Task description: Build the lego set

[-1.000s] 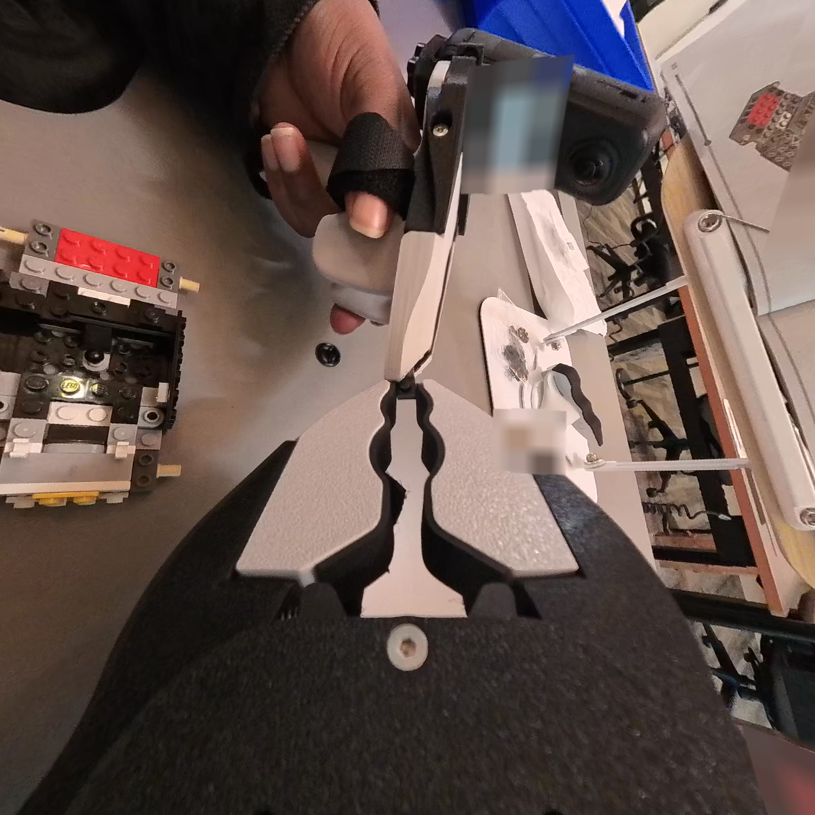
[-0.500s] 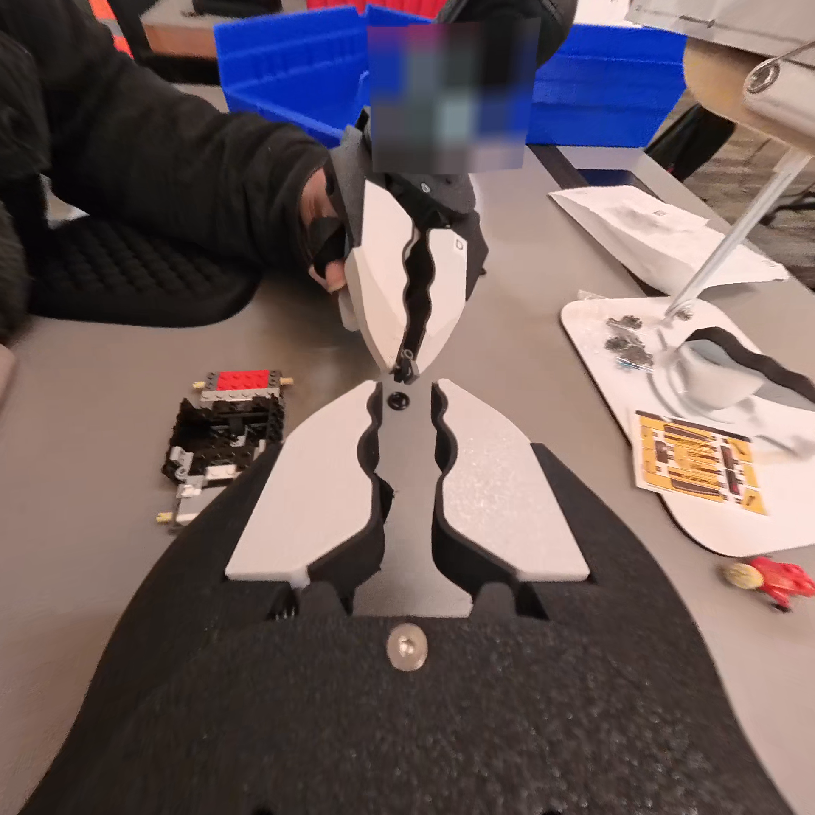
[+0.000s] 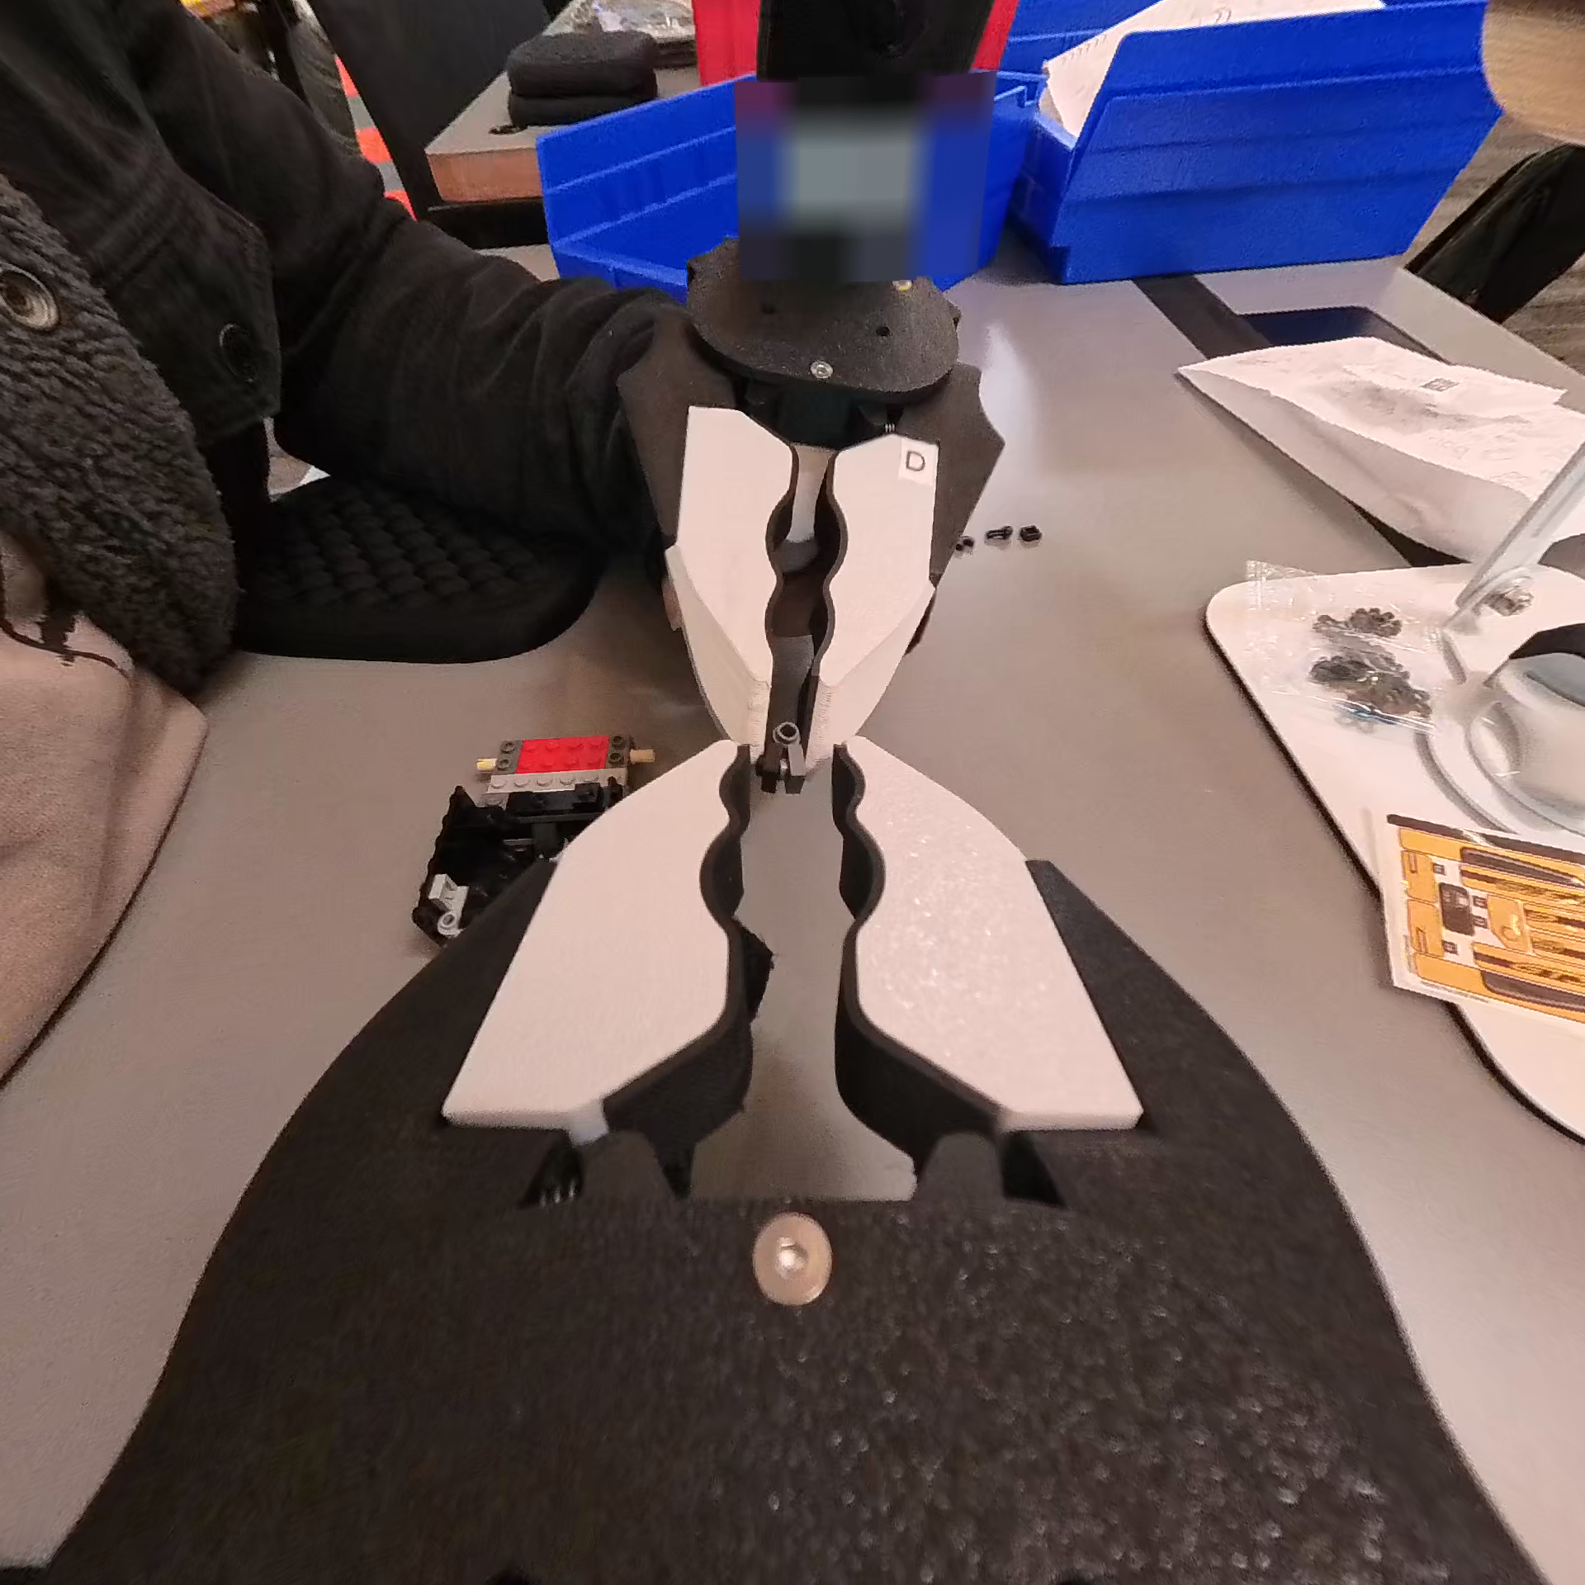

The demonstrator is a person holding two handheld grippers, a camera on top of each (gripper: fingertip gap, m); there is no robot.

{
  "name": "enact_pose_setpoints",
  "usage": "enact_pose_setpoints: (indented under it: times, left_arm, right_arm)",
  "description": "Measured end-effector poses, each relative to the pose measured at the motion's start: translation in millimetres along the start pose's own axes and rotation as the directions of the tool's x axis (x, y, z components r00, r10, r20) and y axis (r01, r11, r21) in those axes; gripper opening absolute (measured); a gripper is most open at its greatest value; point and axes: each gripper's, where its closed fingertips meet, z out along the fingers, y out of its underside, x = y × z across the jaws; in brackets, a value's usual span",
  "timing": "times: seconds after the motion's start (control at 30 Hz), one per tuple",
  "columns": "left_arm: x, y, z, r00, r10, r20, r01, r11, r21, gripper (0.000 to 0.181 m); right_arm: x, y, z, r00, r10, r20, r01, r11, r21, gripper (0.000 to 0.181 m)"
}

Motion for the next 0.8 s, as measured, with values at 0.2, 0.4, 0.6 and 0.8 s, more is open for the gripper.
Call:
enact_pose_setpoints:
  times: [0.2, 0.4, 0.6, 0.8]
  left_arm:
    - [3.5, -1.3, 0.4, 0.998, 0.055, 0.001, -0.055, 0.998, 0.006, 0.006]
    - [4.2, -2.1, 1.0, 0.996, 0.083, 0.008, -0.083, 0.996, 0.015, 0.006]
    - [6.1, -5.0, 0.1, 0.995, 0.104, 0.01, -0.104, 0.994, 0.031, 0.006]
    - [8.0, -12.4, -0.9, 0.983, 0.177, 0.044, -0.18, 0.982, 0.064, 0.006]
  right_arm:
    - [-5.2, -1.5, -0.4, 0.999, 0.001, 0.032, -0.002, 1.0, 0.012, 0.015]
    - [-6.5, -2.9, -1.5, 0.999, -0.004, 0.043, 0.003, 1.0, 0.03, 0.01]
    - [-8.1, -6.4, -2.6, 0.999, -0.007, 0.051, 0.004, 0.999, 0.053, 0.01]
    - [-9.5, -13.2, -6.6, 0.998, -0.039, 0.041, 0.036, 0.996, 0.079, 0.01]
